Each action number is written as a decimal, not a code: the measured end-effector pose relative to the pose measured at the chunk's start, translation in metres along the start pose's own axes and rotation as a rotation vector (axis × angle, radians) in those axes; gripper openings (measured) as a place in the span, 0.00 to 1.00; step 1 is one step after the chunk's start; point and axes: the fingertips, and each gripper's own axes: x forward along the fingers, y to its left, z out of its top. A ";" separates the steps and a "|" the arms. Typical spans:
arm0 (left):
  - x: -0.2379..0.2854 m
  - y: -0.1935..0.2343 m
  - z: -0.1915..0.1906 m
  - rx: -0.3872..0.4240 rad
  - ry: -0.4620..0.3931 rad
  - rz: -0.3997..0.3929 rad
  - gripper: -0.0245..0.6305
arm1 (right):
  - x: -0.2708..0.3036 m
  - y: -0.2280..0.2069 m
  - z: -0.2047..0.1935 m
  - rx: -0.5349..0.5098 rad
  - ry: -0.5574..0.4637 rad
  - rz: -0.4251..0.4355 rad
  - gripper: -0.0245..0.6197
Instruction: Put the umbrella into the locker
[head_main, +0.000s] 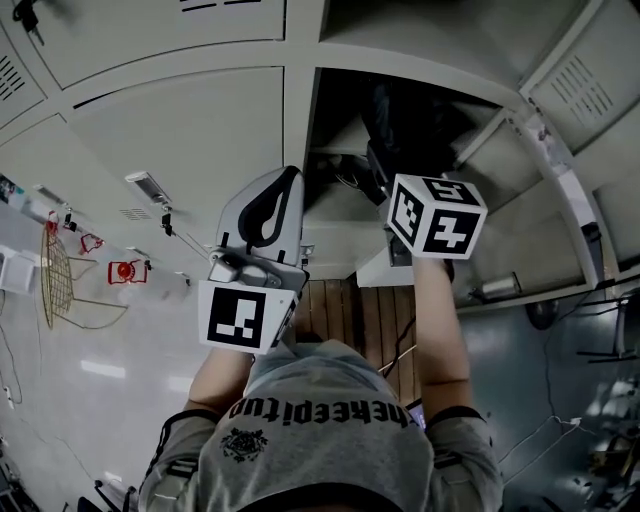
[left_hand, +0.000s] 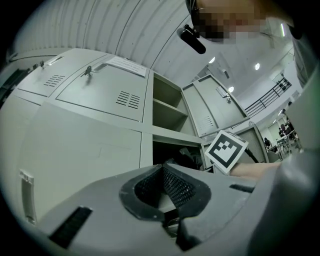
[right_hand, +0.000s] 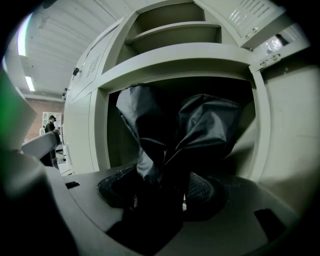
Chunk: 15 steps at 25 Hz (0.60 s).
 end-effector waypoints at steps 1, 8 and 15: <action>-0.001 0.000 0.001 0.003 0.001 0.006 0.04 | 0.003 0.000 0.002 -0.002 0.004 0.001 0.44; -0.008 0.004 0.011 0.036 0.003 0.043 0.04 | 0.028 -0.004 0.009 -0.011 0.041 -0.001 0.44; -0.007 0.004 0.013 0.056 0.007 0.059 0.04 | 0.048 -0.010 0.016 -0.044 0.052 -0.007 0.44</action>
